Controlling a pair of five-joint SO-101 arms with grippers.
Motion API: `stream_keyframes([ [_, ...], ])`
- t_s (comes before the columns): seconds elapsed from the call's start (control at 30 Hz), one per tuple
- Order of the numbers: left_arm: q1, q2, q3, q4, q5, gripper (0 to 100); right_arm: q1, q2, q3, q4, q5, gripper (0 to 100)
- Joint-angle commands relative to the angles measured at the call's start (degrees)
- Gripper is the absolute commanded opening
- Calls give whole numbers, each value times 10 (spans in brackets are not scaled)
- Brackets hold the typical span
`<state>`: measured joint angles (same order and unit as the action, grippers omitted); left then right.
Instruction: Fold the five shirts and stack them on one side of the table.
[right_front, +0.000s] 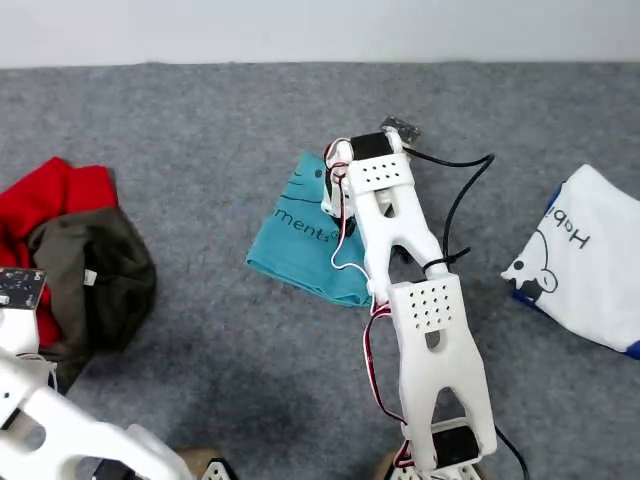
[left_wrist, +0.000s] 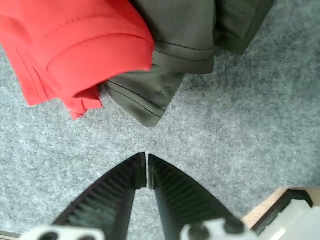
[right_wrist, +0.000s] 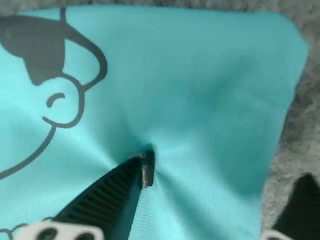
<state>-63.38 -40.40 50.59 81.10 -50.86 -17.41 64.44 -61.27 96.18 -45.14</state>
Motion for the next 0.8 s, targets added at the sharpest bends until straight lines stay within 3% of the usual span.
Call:
stream_keyframes([
  [0.0,0,-7,-7,-11,-6,18,23,20,5,15,8,237],
  [0.1,0,-7,-8,-11,-6,18,29,20,5,19,43,89],
  [0.17,0,-7,-8,-11,-6,18,30,20,5,19,58,50],
  [0.33,0,-8,-8,-11,-6,18,30,17,5,20,70,43],
  [0.57,0,-11,-9,-10,-6,18,67,-12,-24,68,174,9],
  [0.77,-1,-11,-9,-7,-6,18,135,-134,-22,68,276,9],
])
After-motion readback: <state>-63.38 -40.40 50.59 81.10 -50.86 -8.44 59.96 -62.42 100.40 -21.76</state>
